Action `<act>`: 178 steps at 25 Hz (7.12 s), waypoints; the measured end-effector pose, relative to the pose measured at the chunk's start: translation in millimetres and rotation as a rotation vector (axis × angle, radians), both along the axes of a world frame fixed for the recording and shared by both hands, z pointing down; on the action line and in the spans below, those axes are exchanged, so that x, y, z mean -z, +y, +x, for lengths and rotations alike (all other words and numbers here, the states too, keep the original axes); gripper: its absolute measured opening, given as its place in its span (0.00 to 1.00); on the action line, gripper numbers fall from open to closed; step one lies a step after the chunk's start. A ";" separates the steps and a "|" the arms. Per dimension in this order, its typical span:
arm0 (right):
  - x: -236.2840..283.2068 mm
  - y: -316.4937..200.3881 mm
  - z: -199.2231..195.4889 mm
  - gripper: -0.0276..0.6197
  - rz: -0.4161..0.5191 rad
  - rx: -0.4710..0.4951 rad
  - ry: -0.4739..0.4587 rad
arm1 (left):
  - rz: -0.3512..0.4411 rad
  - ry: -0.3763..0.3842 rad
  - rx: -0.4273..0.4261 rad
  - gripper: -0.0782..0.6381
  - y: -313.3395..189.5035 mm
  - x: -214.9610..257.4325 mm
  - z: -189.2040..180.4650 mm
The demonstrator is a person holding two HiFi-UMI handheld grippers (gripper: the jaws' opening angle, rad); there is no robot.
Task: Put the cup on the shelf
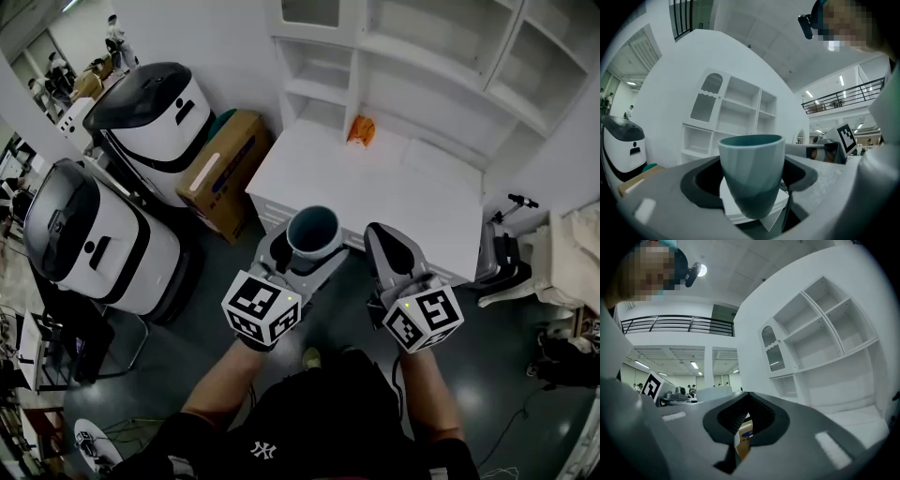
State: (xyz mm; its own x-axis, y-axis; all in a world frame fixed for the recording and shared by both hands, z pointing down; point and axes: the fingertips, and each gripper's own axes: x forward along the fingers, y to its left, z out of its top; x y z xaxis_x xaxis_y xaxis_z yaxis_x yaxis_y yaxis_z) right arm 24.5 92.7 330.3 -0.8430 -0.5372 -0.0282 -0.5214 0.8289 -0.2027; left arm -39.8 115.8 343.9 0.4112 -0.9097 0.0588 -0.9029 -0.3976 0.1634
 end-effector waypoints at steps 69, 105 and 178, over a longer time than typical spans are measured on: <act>-78.8 -458.5 -184.4 0.06 -0.085 -0.208 0.004 | 0.014 -0.079 -0.218 0.63 -523.7 -87.7 -173.8; -111.3 -497.9 -184.2 0.06 -0.075 -0.275 0.036 | 0.022 -0.161 -0.183 0.63 -633.8 -134.3 -174.0; -25.4 -314.4 -98.8 0.06 0.016 0.026 0.026 | -0.018 0.052 0.048 0.11 -332.5 -14.7 -78.5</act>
